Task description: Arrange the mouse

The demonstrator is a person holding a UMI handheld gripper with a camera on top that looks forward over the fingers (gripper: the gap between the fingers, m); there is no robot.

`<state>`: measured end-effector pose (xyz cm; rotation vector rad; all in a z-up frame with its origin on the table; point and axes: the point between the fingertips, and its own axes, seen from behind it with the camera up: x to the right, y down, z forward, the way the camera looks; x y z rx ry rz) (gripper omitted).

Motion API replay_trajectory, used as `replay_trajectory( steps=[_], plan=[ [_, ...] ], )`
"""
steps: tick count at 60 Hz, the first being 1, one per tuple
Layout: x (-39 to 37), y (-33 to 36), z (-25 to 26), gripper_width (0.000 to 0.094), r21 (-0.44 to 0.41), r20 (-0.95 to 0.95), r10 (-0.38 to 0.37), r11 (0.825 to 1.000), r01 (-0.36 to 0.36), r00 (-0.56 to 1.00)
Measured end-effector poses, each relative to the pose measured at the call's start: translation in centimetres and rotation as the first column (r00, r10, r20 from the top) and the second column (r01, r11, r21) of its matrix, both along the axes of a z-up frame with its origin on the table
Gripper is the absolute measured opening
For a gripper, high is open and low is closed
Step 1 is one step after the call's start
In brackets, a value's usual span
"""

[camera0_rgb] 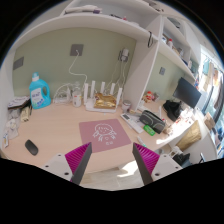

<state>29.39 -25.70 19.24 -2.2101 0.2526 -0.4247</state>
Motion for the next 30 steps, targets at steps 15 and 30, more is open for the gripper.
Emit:
replay_trajectory(
  steps=[15,30],
  plan=[
    [-2.4,-2.6,-2.7,0.0851,-0.038,0.010,-0.043,0.998,0.044,0.999],
    [-17.0,-3.5,-10.6,0.0851,-0.094,-0.115,0.088,0.991,-0.099,0.989]
  ],
)
